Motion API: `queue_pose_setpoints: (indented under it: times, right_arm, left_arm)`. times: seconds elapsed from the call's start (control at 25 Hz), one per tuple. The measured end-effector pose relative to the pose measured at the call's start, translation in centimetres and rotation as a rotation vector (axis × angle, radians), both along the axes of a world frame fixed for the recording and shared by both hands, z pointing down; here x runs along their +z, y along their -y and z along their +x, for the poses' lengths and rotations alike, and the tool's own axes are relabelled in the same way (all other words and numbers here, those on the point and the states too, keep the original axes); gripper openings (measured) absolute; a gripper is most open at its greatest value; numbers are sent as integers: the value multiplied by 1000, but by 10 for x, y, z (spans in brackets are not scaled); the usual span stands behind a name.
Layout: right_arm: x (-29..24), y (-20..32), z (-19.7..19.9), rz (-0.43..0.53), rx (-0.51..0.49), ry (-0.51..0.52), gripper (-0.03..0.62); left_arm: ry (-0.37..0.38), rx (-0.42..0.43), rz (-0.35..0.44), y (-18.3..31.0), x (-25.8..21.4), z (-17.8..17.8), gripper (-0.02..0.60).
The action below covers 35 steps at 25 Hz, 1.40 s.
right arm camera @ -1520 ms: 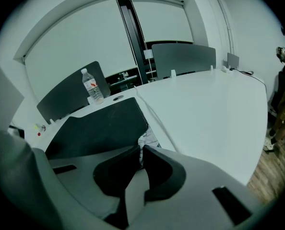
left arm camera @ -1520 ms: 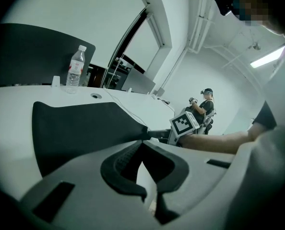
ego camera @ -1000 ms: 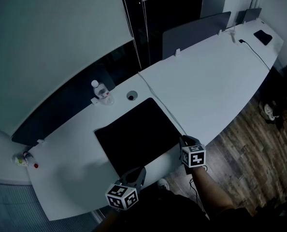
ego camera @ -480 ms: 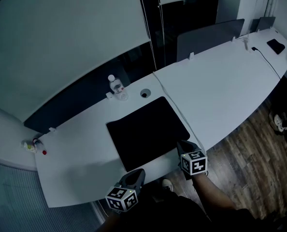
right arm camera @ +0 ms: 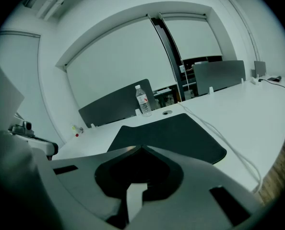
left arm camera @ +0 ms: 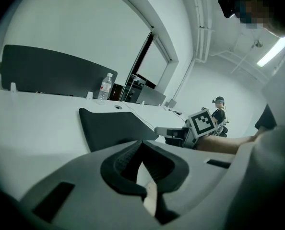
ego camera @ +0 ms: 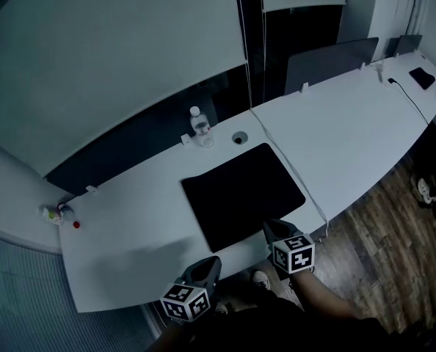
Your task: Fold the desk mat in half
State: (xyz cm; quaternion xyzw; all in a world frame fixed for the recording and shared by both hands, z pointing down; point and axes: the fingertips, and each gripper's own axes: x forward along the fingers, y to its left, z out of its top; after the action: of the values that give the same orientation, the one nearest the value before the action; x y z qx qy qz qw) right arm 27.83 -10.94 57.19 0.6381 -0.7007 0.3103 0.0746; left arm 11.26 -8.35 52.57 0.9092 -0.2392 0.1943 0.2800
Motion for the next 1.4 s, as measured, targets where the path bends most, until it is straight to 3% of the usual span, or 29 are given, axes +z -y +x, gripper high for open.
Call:
queue_pose_setpoints:
  times: [0.56, 1.04, 1.4]
  right_arm:
    - [-23, -47, -136, 29, 43, -2, 23]
    - [-33, -116, -226, 47, 69, -15, 23]
    - [-35, -159, -265, 63, 118, -16, 23]
  left_arm:
    - [-37, 42, -5, -17, 5, -118, 6]
    - [-69, 120, -4, -63, 6, -176, 6]
    - [-55, 176, -15, -95, 16, -206, 6]
